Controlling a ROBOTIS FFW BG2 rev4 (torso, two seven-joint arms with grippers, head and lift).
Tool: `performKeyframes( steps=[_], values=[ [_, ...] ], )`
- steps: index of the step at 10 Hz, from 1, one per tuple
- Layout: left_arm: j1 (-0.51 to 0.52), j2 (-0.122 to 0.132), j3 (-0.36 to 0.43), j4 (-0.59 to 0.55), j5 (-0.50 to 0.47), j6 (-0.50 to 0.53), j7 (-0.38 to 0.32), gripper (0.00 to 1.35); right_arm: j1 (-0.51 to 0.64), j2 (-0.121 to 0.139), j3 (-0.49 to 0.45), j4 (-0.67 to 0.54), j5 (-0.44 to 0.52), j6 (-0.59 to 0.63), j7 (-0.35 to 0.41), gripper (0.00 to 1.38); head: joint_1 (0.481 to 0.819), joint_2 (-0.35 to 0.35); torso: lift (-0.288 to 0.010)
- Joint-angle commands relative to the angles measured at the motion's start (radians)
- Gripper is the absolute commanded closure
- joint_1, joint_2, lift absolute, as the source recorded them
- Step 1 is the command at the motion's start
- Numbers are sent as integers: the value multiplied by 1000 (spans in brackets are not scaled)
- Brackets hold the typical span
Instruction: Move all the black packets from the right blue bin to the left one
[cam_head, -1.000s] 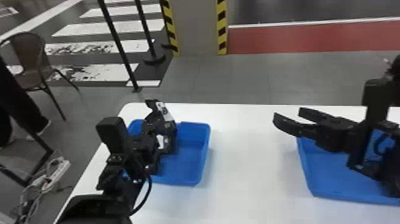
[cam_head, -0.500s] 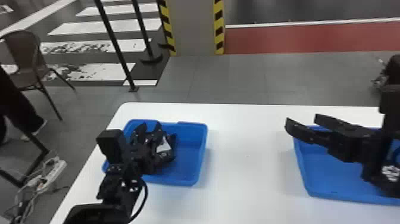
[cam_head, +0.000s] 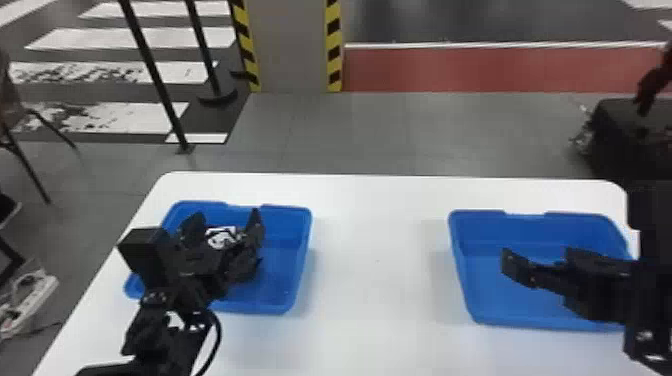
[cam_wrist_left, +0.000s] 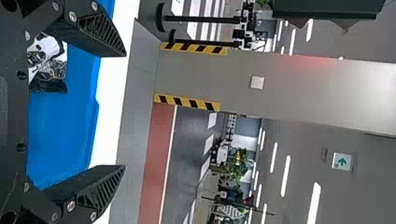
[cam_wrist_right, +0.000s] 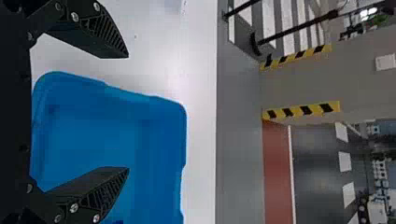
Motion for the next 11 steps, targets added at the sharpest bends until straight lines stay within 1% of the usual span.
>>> performKeyframes(
  steps=[1, 2, 3, 4, 5, 6, 7, 9, 10, 11],
  values=[
    [0, -1, -3, 0, 9, -15, 0, 128, -59, 0, -42, 104, 52, 0, -8, 180, 695, 50, -110],
    [0, 1, -11, 0, 29, -24, 0, 128, -71, 0, -60, 146, 50, -22, -85, 180, 695, 14, -110],
    [5, 1, -14, 0, 53, -42, 0, 128, -101, 0, -80, 217, 43, -34, -135, 180, 695, -30, -110],
    [5, 1, -17, -2, 61, -49, -1, 128, -147, -3, -106, 313, 43, -41, -137, 180, 695, -70, -110],
    [5, 4, -20, -2, 64, -49, -1, 128, -184, -17, -106, 396, 40, -71, -138, 182, 695, -83, -110],
    [3, 4, -23, -2, 67, -42, -1, 128, -209, -23, -106, 450, 38, -71, -141, 182, 695, -100, -110],
    [8, 4, -23, -5, 72, -49, -1, 128, -231, -25, -106, 494, 32, -44, -155, 180, 695, -113, -110],
    [5, 4, -23, -2, 75, -47, -3, 128, -260, -25, -105, 551, 27, 13, -178, 180, 695, -122, -110],
    [5, 4, -23, -2, 75, -47, -3, 128, -260, -21, -105, 546, 27, 47, -204, 180, 695, -124, -110],
    [8, 4, -23, -2, 75, -42, -3, 130, -260, -21, -105, 556, 30, 52, -218, 180, 695, -127, -110]
  ],
)
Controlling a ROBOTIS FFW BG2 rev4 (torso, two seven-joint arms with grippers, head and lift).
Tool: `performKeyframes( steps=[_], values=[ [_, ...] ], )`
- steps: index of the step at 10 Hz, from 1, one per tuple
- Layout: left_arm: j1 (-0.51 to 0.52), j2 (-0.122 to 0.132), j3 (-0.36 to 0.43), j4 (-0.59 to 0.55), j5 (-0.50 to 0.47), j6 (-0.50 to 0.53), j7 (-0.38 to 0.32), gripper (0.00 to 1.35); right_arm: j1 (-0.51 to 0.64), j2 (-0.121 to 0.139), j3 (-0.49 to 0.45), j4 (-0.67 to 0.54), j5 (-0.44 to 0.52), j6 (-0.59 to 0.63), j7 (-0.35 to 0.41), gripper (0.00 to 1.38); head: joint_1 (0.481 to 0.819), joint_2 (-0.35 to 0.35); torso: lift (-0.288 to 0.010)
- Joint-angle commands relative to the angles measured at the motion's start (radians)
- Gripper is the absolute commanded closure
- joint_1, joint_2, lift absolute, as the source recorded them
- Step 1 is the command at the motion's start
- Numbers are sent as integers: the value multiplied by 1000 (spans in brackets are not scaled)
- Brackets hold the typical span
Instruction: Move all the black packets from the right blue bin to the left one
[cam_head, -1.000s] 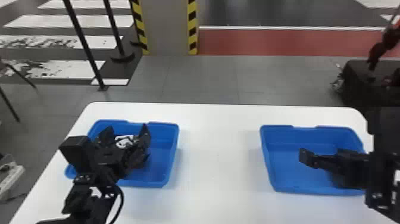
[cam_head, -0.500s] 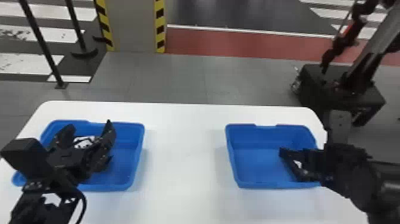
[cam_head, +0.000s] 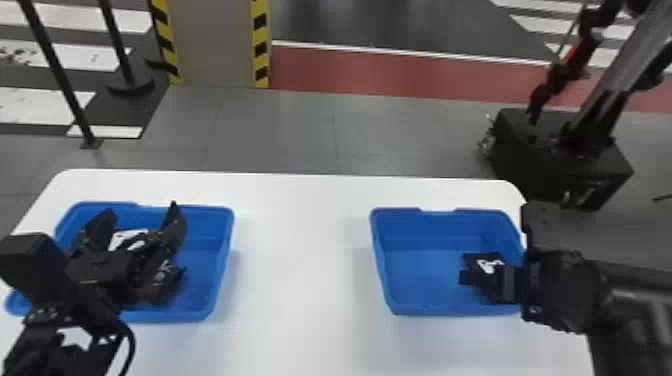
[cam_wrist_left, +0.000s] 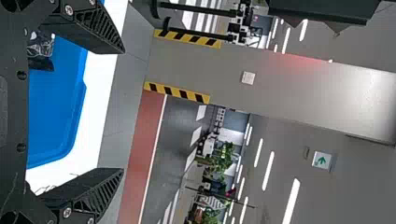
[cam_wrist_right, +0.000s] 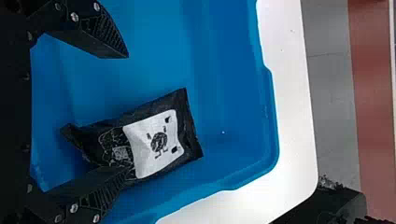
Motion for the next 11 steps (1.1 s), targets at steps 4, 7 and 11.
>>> performKeyframes(
  steps=[4, 7, 11],
  values=[
    [0, 3, 2, 1, -7, 17, 0, 134, -49, -4, 0, 88, 28, 8, -9, 203, 695, -141, -110],
    [2, 3, 5, 1, -3, 12, 0, 134, -44, -4, 0, 51, 42, 89, -63, 266, 695, -147, -110],
    [2, 3, 5, 1, -1, 12, 0, 134, -51, -10, 0, 78, 43, 114, -80, 889, 695, -165, -110]
  ],
)
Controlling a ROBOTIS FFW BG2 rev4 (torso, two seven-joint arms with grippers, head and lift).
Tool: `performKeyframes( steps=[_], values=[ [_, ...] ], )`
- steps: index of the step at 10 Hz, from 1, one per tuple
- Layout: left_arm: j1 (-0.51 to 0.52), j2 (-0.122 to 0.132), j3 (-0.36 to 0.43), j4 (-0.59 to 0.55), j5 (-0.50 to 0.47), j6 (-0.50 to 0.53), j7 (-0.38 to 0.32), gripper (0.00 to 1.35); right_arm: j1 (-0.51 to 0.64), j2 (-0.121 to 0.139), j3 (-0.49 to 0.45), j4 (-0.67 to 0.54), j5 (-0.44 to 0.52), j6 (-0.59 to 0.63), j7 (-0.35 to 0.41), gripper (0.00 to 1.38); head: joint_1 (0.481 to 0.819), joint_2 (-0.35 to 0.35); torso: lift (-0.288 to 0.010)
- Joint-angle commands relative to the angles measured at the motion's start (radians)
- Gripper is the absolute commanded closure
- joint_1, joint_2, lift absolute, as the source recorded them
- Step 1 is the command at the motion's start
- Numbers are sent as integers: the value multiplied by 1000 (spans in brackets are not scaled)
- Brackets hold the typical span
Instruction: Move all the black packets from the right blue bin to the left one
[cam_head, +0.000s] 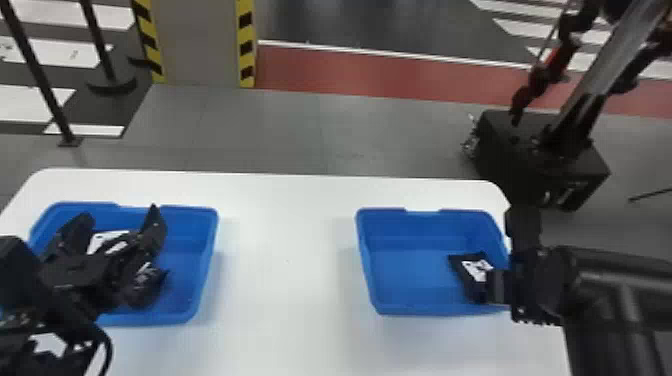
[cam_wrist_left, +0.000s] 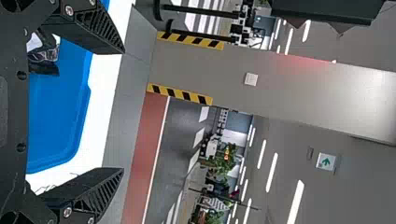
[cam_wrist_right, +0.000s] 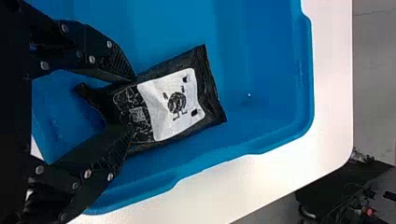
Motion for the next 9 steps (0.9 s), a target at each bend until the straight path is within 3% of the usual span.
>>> performKeyframes(
  steps=[1, 2, 3, 8, 9],
  values=[
    [0, 0, 0, 0, 0, 1, 0, 134, 1, -1, 5, 7, 0, -7, 0, 891, 695, -165, -110],
    [0, 0, 0, 0, 0, 1, 0, 134, 9, -3, 11, 7, -5, -34, 7, 946, 695, -165, -110],
    [0, 0, -2, 0, 0, -1, 0, 134, 28, 0, 11, -13, -8, -64, 5, 1204, 695, -163, -110],
    [2, -2, -2, 0, 1, -4, 0, 134, 195, 20, 23, -339, -99, -250, 8, 1170, 695, -138, -110],
    [2, -3, 0, 0, 3, -11, 0, 134, 220, 20, 32, -383, -129, -319, 57, 1170, 695, -124, -110]
  ],
)
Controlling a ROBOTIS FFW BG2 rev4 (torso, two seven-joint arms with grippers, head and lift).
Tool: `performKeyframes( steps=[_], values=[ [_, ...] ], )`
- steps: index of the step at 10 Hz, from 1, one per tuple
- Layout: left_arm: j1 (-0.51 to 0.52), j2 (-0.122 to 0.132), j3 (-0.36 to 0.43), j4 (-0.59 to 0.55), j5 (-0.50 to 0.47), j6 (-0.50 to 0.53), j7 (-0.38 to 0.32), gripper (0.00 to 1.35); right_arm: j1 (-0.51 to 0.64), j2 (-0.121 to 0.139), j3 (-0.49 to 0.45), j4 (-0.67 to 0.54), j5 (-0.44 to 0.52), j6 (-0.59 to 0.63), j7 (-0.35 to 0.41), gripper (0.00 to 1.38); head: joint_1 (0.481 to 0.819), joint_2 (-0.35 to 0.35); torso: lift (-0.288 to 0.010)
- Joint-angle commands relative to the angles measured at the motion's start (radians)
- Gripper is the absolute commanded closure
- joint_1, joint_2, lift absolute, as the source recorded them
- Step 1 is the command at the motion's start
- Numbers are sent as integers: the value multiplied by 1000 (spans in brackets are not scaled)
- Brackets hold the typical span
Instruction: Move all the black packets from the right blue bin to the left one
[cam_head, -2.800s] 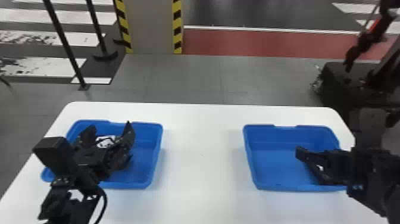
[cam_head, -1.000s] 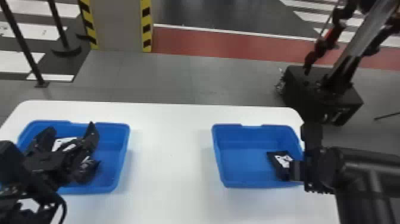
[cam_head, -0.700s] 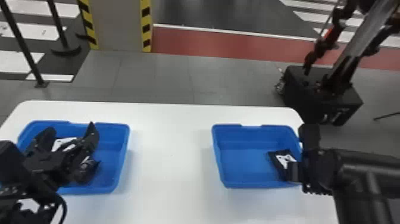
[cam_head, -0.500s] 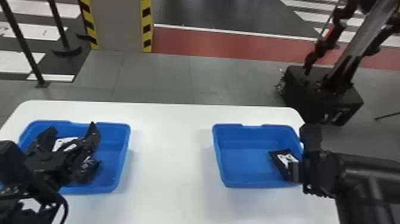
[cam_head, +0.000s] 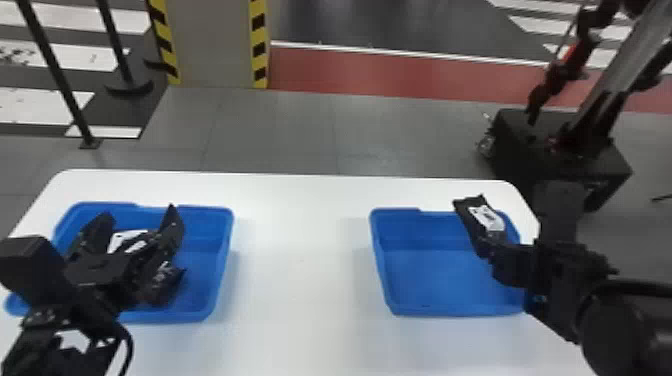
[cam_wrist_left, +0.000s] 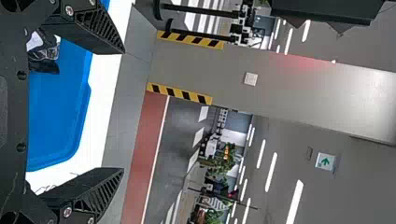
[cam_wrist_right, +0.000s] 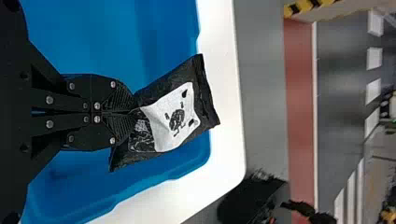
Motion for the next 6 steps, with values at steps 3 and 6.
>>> performKeyframes(
  steps=[3, 6],
  values=[
    [0, -13, 12, 0, 14, -23, 0, 134, -35, -1, 40, 167, -17, -469, 382, 1168, 695, -31, -110],
    [-7, -13, 5, 0, 23, -23, 0, 134, -153, -3, 109, 447, -23, -722, 633, 1168, 695, 48, -110]
  ],
)
